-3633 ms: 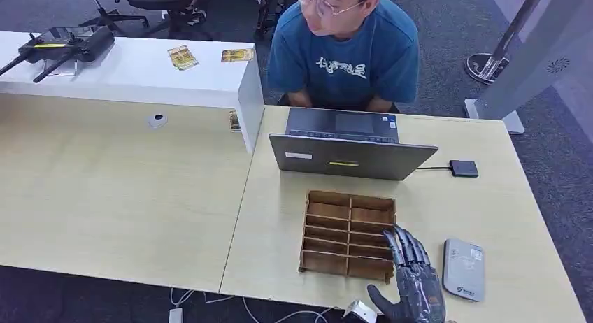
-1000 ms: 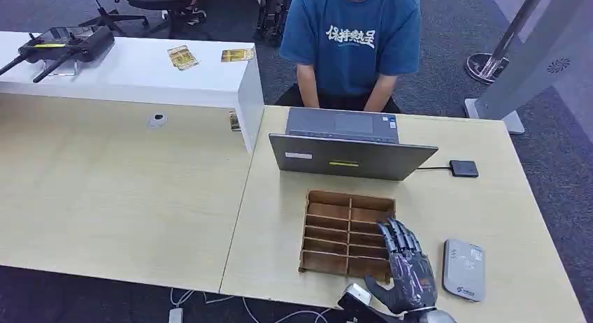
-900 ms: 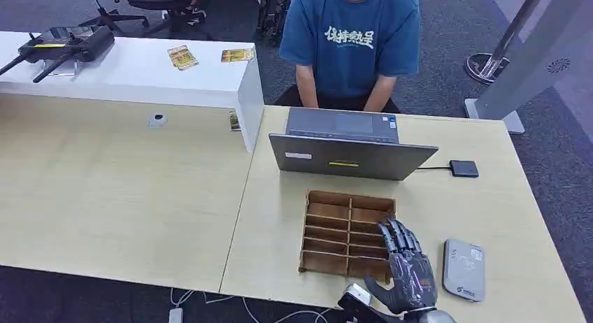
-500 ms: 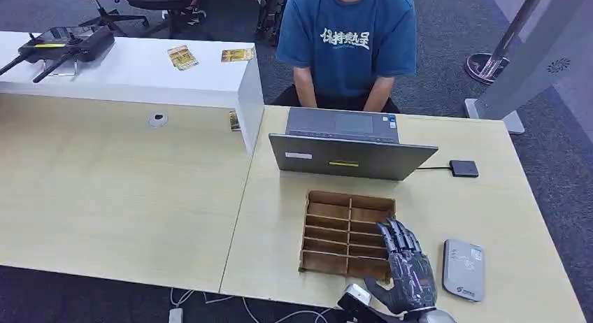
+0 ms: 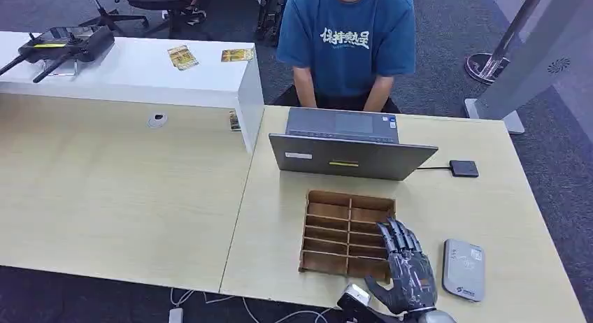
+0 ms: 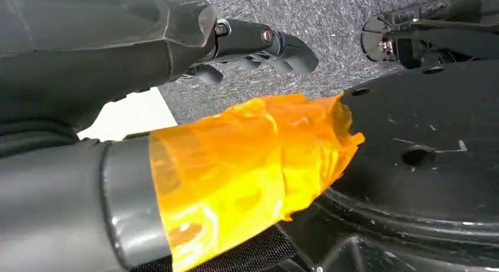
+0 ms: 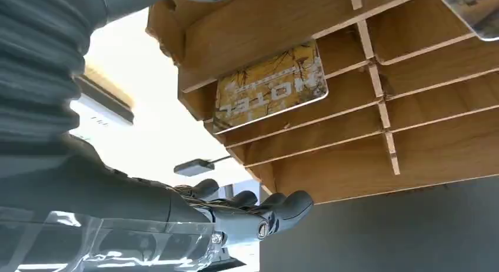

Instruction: Pass the card to the sensor for recognition and then transmit it.

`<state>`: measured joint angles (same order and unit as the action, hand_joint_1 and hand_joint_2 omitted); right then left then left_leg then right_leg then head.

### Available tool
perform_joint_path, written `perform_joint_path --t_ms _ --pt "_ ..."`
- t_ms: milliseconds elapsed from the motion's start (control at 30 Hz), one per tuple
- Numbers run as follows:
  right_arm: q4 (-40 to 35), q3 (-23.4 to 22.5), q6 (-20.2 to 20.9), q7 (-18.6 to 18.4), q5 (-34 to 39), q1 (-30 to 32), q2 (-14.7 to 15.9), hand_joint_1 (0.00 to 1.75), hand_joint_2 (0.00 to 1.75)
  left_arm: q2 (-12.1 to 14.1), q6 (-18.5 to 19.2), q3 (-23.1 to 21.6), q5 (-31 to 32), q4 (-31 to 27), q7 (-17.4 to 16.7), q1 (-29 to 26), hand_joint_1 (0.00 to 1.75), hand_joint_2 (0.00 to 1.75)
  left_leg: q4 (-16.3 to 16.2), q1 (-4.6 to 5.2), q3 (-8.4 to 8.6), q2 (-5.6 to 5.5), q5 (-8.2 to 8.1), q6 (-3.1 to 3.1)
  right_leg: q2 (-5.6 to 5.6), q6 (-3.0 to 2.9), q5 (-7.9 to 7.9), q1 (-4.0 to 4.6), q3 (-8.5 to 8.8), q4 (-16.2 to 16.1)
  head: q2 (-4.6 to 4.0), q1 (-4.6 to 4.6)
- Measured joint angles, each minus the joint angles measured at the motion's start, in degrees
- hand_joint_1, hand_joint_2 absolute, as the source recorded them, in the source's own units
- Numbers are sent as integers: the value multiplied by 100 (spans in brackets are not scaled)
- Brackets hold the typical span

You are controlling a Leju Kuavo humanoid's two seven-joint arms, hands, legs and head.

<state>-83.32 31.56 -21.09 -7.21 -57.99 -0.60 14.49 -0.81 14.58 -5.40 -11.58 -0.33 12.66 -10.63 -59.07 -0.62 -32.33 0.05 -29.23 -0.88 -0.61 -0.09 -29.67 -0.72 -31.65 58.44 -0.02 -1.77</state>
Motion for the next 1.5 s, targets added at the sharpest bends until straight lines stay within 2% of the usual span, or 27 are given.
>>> perform_joint_path --t_ms 1500 --pt "-26 28 39 -118 -37 189 0 0 175 -57 -22 -54 -181 0 2 -10 0 0 0 0 0 0 0 0 0 0 0 0 0 0 0 0"
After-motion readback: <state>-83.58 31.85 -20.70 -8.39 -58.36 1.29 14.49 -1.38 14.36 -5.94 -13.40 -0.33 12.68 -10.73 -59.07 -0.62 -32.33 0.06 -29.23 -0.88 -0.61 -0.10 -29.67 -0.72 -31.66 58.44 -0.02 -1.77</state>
